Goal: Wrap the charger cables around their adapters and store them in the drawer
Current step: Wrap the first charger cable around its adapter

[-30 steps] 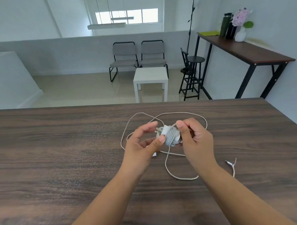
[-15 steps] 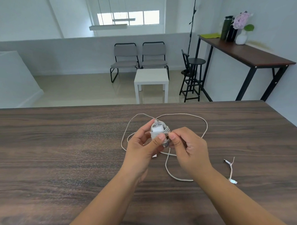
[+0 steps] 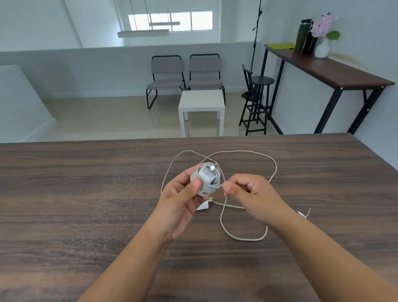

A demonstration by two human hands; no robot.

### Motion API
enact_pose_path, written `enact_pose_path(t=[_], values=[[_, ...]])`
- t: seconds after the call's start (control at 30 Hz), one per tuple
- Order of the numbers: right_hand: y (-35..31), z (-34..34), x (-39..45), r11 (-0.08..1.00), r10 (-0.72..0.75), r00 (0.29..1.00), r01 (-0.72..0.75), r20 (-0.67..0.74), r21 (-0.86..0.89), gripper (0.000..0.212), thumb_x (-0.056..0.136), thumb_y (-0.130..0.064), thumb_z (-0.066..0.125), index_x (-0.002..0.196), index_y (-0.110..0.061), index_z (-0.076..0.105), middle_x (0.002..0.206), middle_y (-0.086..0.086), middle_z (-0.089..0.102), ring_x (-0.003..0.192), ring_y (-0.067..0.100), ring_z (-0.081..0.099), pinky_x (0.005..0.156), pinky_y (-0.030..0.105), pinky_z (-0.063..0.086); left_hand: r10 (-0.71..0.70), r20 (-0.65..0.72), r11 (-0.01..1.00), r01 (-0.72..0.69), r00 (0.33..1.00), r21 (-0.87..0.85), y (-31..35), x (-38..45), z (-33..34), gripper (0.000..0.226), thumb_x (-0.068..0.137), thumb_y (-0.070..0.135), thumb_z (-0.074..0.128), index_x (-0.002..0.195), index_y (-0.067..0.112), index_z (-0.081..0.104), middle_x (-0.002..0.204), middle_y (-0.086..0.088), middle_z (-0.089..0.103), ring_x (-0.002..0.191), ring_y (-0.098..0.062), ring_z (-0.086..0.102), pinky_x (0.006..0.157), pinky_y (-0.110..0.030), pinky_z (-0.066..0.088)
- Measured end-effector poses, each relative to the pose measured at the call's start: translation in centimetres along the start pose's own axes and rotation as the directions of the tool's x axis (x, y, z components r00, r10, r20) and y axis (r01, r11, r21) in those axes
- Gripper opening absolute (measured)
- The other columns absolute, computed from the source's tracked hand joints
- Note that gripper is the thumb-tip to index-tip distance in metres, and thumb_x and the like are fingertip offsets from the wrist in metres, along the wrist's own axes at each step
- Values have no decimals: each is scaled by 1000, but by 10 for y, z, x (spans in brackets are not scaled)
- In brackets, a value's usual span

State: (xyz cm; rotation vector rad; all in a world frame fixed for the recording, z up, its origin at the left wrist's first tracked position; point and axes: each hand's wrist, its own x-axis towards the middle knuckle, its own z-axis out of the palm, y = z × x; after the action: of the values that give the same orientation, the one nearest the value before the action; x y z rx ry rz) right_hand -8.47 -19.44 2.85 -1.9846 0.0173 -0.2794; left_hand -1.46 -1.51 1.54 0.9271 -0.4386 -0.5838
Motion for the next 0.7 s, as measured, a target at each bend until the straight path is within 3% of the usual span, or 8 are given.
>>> enact_pose_path(t=[0.07,0.17,0.3,0.47,0.6,0.7], values=[[-3,-6,4,993,-5,998,12,58,-121,21,89,-26,65,67,-23,66,49,-11,40,48,4,33,49,17,28,-22,37,997,19,999,76,2,-1,-7,64,66,37,88,121,12,66,114,-10,69,99,-19,65,83,-28,55],[-10,-10,10,966,-16,989,53,148,-253,22,85,-30,68,65,-33,62,50,-15,50,51,1,42,52,13,33,-49,85,982,33,995,186,10,-5,-13,63,67,38,87,121,14,65,111,-6,69,95,-18,65,77,-27,54],[-13,-17,7,975,-30,984,68,176,-213,15,85,-28,69,71,-27,68,55,-12,56,53,2,44,54,16,35,-76,116,985,56,990,163,9,-6,-11,64,69,37,86,123,10,62,112,-8,67,94,-18,66,75,-29,56],[-5,-12,7,987,-5,976,39,217,-155,15,87,-27,68,71,-28,70,58,-9,54,57,7,43,58,22,36,-72,41,997,73,997,-15,2,-11,-17,64,65,32,90,121,12,66,117,-16,66,103,-31,69,70,-32,62],[1,-9,7,995,13,976,10,219,-104,22,89,-22,65,67,-27,66,51,-15,52,52,2,40,55,16,32,-48,38,998,50,998,-44,-3,-9,-11,66,64,32,90,123,14,66,118,-12,67,98,-24,69,69,-27,61],[10,-9,7,998,24,975,-10,221,-65,18,87,-29,65,70,-24,69,59,-8,56,58,9,44,59,25,35,-37,38,999,38,999,-39,-6,-10,-11,64,64,32,90,121,15,68,115,-10,69,94,-21,70,69,-26,61]])
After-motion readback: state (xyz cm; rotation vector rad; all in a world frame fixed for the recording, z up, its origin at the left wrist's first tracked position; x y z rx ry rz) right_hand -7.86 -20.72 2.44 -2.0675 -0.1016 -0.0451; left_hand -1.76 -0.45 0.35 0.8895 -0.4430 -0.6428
